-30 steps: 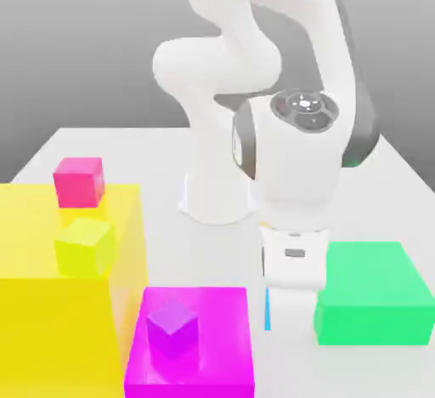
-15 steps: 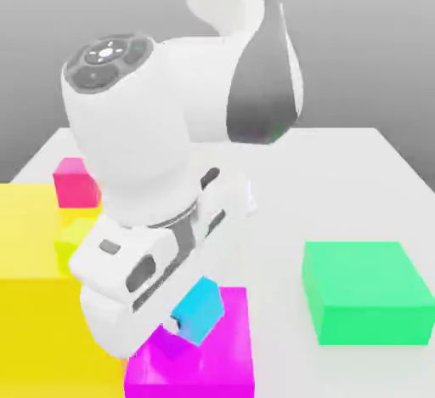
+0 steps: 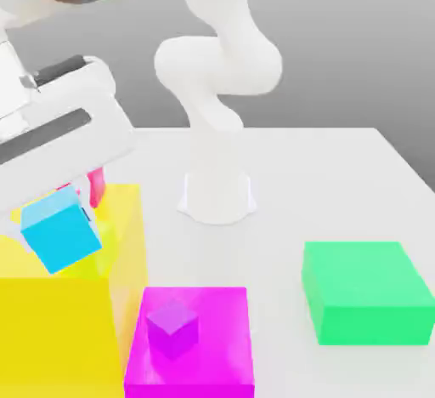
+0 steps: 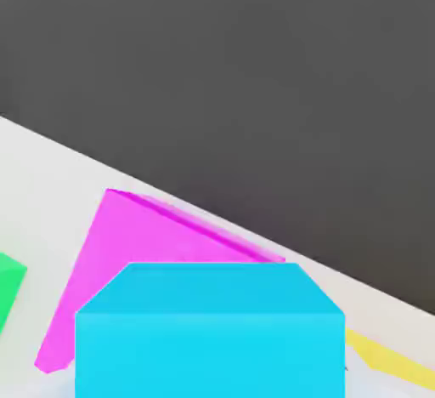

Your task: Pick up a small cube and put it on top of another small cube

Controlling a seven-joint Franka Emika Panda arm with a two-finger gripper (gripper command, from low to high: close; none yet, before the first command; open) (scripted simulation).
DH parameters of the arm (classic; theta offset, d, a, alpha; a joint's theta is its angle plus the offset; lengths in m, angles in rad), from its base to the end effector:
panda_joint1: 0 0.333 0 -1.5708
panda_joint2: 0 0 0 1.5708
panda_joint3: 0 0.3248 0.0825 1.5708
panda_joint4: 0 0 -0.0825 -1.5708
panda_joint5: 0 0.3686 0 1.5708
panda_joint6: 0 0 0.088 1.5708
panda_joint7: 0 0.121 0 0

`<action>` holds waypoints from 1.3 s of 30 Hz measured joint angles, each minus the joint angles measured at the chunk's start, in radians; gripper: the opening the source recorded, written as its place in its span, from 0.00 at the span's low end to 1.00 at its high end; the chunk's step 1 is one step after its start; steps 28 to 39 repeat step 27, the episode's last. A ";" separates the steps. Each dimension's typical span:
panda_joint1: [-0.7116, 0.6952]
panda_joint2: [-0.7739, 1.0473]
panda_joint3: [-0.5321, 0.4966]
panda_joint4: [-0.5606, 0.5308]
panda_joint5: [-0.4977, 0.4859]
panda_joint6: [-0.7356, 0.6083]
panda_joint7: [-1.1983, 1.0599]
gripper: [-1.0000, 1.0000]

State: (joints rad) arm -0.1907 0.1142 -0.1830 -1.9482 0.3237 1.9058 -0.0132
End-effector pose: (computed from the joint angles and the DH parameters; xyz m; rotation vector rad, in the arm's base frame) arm 0.5254 -0.1743 0.4161 -2.7530 0.6910 0.1375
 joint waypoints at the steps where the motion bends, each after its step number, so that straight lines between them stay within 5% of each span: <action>1: 0.002 -0.012 -0.002 -0.011 -0.012 0.004 0.040 0.00; 18: 0.017 -0.240 0.041 -0.193 -0.295 0.096 0.743 0.00; 22: 0.029 -0.212 0.059 -0.268 -0.327 0.213 0.784 0.00; 23: 0.029 -0.202 0.059 -0.286 -0.328 0.241 0.785 1.00; 39: 0.029 -0.202 0.059 -0.286 -0.328 0.241 0.785 1.00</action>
